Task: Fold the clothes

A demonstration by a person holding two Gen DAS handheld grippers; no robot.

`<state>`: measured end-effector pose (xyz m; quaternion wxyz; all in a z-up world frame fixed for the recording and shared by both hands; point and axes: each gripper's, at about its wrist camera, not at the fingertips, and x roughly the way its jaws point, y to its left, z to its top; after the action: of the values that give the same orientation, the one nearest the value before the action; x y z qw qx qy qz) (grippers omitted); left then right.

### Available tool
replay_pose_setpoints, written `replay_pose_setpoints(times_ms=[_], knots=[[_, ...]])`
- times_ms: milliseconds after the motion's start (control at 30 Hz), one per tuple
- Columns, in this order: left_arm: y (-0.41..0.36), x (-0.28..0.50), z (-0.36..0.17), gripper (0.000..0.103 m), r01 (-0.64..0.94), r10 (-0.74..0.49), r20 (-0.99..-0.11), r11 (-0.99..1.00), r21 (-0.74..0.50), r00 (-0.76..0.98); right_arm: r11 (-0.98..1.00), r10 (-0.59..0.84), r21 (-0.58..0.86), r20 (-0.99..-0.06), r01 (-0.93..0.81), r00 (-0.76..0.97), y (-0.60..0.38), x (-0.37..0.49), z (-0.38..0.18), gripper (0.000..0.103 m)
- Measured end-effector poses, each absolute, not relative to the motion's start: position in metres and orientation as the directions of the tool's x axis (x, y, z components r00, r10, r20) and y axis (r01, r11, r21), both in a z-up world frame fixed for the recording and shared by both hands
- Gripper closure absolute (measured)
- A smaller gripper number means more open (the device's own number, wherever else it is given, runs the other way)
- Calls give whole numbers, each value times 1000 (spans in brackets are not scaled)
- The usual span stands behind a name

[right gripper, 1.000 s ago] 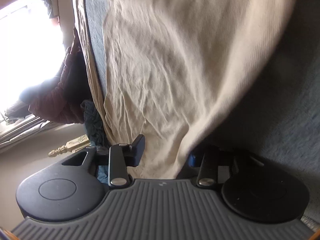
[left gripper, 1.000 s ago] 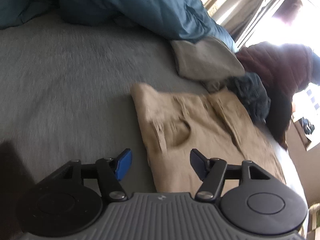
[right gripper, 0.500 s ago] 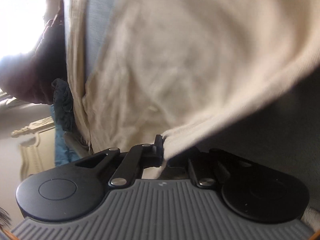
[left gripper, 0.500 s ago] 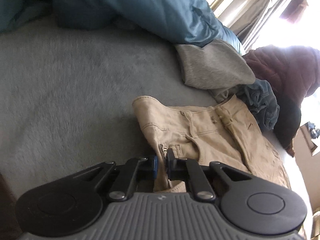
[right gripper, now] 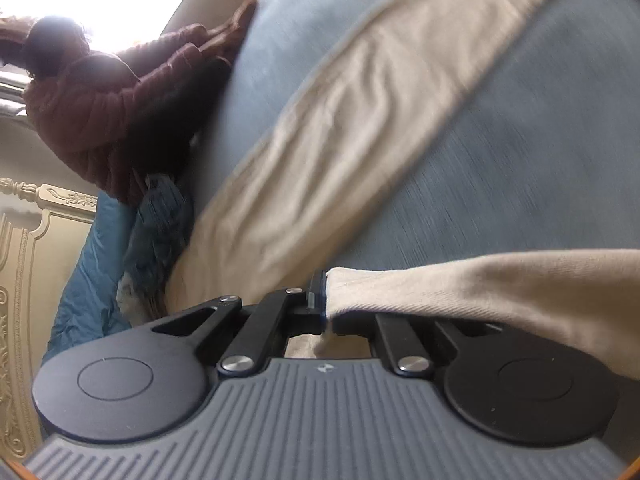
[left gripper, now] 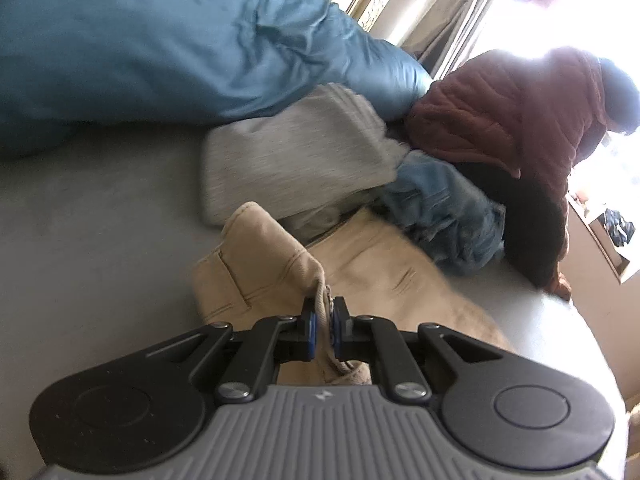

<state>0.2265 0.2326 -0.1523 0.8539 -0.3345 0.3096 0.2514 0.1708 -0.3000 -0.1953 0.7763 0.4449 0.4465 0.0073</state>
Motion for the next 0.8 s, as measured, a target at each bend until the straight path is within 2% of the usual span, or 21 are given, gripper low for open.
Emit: replay_pose_setpoints(times_ms=[100,267,400,433,467,533,567,700,733,800], knots=[[231,270,-150,95,-633,223,-693,654,-414,685,607,396,707,-665,363,633,-312,220,-185,101],[232,336,-160,95,-619,224,-699,687,-382,679,575,393,722,-657,385,644,-322,298,-201,101],[235,371,-191,91,-614,211,-724,707,-351,656,560,397,718,-671,414,627,-324,348,-228,101],[237,376,-202,84,-604,191,-725,709,-364,661,557,397,717,-673,419,624,-323,357,-236,100],[239,377,-211,72,-595,175,-719,706,-384,672,555,397,716,-676,424,621,-322,367,-243,97],[242,375,-220,60,-576,160,-706,713,-401,690,541,400,716,-680,441,615,-320,381,-258,96],[243,371,-218,53,-562,148,-699,718,-410,700,521,407,723,-677,453,613,-320,384,-263,92],[245,338,-197,40,-509,112,-664,740,-441,739,453,450,769,-634,450,629,-316,378,-267,73],[245,326,-192,35,-504,105,-665,741,-444,740,445,467,779,-623,442,627,-314,375,-263,71],[244,302,-183,34,-496,88,-668,743,-450,739,444,482,790,-608,422,631,-312,366,-253,69]])
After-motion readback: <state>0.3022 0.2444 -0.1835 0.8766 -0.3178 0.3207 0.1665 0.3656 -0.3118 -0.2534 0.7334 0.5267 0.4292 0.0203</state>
